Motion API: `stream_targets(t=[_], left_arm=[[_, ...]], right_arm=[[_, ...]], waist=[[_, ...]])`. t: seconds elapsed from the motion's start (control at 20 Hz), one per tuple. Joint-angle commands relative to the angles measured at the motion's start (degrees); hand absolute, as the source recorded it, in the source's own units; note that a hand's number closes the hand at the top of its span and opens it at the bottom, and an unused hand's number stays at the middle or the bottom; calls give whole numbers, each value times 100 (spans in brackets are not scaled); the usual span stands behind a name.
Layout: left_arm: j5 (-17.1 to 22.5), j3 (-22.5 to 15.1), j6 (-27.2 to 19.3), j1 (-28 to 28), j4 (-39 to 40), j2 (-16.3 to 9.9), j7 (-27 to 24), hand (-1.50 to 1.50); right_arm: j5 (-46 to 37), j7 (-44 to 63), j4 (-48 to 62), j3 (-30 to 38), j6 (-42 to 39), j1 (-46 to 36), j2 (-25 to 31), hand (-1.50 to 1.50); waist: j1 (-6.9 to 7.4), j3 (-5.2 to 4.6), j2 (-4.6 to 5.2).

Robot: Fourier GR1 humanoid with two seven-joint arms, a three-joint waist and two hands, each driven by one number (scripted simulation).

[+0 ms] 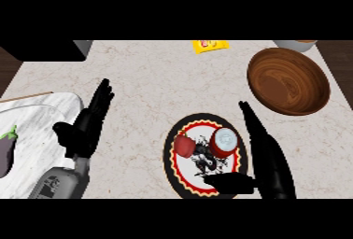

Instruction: Pick the can from the plate and place it in the bowl

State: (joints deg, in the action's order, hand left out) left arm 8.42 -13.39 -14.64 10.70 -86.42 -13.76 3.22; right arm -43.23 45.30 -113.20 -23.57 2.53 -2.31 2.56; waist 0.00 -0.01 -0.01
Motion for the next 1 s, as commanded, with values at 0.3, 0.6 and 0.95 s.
stream_targets(t=[0.3,0.6,0.95], left_arm=[[-445,225,134,-316,-447,308,212,0],[-392,289,420,-495,-421,380,118,0],[-627,626,575,100,234,578,2,0]], right_arm=[[253,-587,101,51,111,379,-180,-150],[690,-1803,209,21,518,1106,-46,-150],[1371,-1811,216,580,255,829,-42,-150]], waist=[[3,2,-5],[-4,3,-5],[-20,2,2]])
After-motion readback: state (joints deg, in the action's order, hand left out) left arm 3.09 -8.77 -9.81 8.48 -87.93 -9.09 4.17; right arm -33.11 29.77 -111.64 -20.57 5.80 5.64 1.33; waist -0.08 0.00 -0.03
